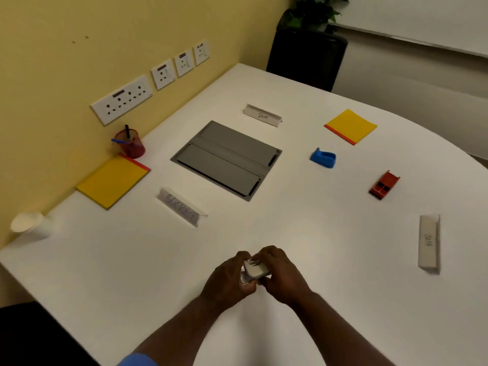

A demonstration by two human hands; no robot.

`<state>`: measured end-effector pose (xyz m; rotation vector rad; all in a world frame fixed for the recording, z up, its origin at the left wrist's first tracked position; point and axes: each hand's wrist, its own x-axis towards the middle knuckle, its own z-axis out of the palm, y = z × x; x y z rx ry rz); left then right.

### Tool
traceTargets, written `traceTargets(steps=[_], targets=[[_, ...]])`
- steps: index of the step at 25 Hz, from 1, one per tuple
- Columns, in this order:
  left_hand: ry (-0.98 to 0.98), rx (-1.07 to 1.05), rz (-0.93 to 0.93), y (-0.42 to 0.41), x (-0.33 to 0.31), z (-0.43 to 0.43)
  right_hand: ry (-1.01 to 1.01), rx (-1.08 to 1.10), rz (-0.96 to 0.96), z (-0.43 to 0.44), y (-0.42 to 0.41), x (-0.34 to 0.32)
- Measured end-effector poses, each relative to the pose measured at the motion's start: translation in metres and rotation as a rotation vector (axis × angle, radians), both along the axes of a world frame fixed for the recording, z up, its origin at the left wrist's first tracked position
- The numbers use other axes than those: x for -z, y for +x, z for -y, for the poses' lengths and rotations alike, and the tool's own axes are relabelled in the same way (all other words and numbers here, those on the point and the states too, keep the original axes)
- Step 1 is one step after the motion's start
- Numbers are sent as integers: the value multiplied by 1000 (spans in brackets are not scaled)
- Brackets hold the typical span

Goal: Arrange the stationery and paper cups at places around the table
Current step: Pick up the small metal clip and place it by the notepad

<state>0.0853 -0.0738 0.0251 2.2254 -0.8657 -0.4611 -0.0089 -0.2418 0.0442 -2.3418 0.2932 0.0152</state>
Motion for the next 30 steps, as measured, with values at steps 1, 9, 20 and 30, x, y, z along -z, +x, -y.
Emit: traceTargets(steps=[1, 9, 20, 30], targets=[[2, -5, 14, 12, 1, -8, 1, -20, 4, -6, 14, -2], [-47, -72, 185, 114, 8, -81, -75, -99, 56, -52, 138, 2], [436, -348, 222, 289, 96, -159, -140, -201, 171, -65, 326, 23], [476, -329, 352, 329, 122, -163, -245, -365, 124, -66, 502, 56]])
